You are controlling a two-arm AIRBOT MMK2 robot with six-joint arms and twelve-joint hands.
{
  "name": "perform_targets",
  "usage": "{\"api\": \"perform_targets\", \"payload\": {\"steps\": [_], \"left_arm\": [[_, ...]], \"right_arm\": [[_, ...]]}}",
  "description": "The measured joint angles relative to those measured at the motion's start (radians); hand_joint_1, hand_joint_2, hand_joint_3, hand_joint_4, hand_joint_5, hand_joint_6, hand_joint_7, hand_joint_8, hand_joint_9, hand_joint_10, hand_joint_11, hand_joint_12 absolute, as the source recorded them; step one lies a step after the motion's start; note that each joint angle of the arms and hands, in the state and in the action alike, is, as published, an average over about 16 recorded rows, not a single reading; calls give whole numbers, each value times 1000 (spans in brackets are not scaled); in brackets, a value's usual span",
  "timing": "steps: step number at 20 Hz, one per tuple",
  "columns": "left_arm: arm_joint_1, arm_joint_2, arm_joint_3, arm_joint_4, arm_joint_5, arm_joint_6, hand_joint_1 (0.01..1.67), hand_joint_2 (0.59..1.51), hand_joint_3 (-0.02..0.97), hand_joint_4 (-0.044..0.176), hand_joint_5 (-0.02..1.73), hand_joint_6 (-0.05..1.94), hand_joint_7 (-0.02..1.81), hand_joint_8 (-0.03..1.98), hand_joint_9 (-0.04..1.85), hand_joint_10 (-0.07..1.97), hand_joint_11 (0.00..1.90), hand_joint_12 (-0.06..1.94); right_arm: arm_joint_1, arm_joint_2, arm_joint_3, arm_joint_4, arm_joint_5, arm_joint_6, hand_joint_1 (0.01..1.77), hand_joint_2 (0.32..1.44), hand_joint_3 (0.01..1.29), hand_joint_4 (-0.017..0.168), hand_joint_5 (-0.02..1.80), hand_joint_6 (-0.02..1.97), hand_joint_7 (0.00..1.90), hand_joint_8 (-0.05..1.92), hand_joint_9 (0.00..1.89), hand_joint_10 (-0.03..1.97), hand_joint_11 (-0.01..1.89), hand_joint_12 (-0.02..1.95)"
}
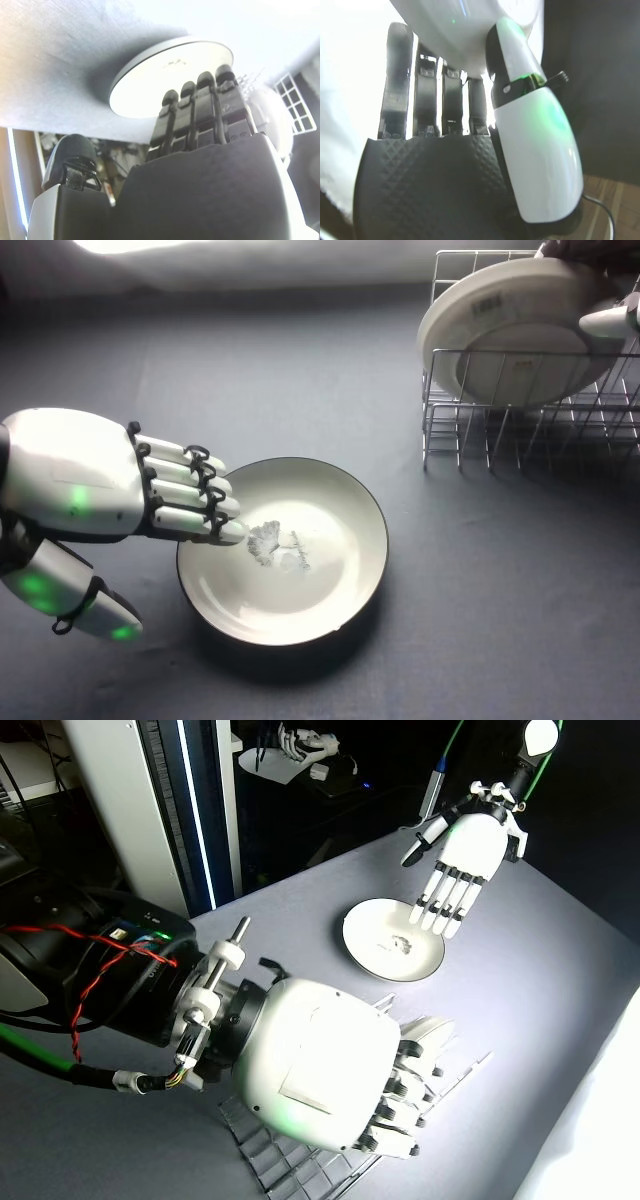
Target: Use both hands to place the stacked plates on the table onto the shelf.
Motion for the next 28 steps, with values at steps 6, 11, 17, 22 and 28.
{"api": "perform_targets", "payload": {"steps": [6,11,17,22,28], "left_arm": [[22,-12,-5,-5,44,6,14,1218,15,1,24,10,19,7,21,6,16,11],[45,-19,-4,-13,77,8,14,1219,15,1,25,10,18,7,8,-4,18,11],[89,-19,-10,-25,114,8,14,1221,14,0,20,-1,16,6,-10,-19,22,13],[136,-13,-26,-36,145,6,14,1221,14,-4,8,-18,8,3,-23,-34,25,18],[184,-4,-47,-51,178,3,13,1222,14,-9,-8,-39,-2,-2,-26,-43,27,25]], "right_arm": [[22,0,-22,-109,19,-2,1055,1213,13,-4,361,547,459,451,318,768,150,1385],[43,-4,-56,-287,77,-3,904,1170,13,-2,204,292,271,233,165,466,53,896],[31,-9,-117,-550,156,-3,772,1047,12,1,57,70,82,42,37,133,10,304],[2,-17,-158,-725,203,-4,823,934,13,4,18,9,19,10,21,0,12,22],[-31,-39,-193,-807,200,-3,1029,883,13,4,20,9,21,11,21,2,17,16]]}}
